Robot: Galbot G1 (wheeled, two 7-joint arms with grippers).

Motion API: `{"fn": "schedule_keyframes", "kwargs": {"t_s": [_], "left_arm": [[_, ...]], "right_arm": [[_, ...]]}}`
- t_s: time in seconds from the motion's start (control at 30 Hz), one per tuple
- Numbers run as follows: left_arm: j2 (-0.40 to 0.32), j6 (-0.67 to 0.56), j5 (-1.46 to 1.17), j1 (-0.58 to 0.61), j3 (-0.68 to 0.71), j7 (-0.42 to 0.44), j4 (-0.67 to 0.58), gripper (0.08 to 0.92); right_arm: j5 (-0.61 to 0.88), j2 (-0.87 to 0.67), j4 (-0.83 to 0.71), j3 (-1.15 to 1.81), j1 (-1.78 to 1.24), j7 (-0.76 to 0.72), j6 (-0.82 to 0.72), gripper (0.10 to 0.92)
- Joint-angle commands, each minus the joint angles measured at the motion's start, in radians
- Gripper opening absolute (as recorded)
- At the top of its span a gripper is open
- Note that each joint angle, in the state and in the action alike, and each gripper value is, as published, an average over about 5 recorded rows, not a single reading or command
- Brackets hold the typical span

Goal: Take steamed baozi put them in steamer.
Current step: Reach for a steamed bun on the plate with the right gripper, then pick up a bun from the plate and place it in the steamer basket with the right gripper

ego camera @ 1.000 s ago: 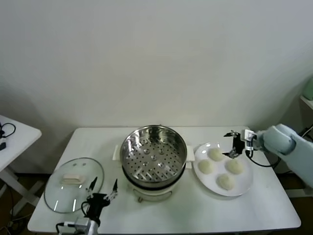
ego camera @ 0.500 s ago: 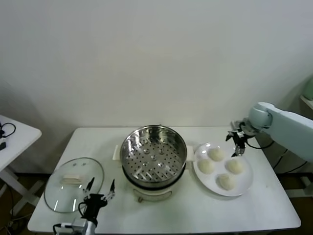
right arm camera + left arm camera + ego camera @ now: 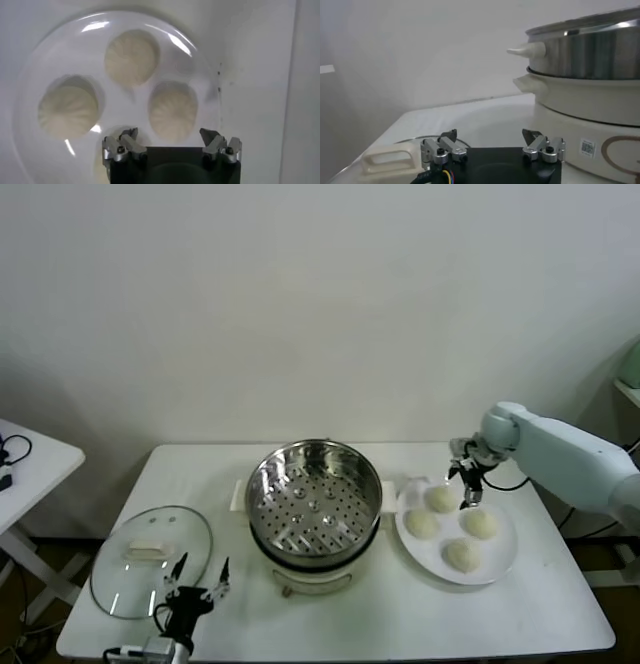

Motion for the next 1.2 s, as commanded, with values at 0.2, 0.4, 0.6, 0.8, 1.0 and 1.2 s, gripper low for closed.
{"fn": "schedule_keyframes", "kwargs": {"t_s": [0.2,0.4,0.6,0.8,1.0,1.2], "left_arm": [[-0.001,-0.002,0.002,0.000,0.000,0.000,-0.003,0.823],[-0.001,0.001,-0.003,0.002,-0.003,0.001,-0.020,0.823],[-0.001,0.001,-0.006,0.003,-0.010,0.001,-0.029,0.823],[0.001,0.001,-0.009,0.008,-0.020,0.000,-0.042,0.823],[0.001,0.001,-0.008,0.013,-0.021,0.000,-0.047,0.823],[0.008,-0.007,-0.009,0.016,-0.020,-0.002,-0.047,0.823]], "right_arm": [[-0.072,0.068,-0.085,0.090,-0.077,0.019,0.014,0.790],[-0.098,0.063,-0.066,0.072,-0.055,0.011,0.005,0.654],[-0.054,0.027,0.008,0.018,0.017,-0.006,-0.004,0.628],[0.155,-0.042,0.222,-0.224,0.355,-0.033,0.008,0.628],[0.542,-0.007,0.402,-0.449,0.733,-0.021,-0.087,0.628],[0.618,0.084,0.558,-0.481,0.898,0.001,-0.041,0.630]]}}
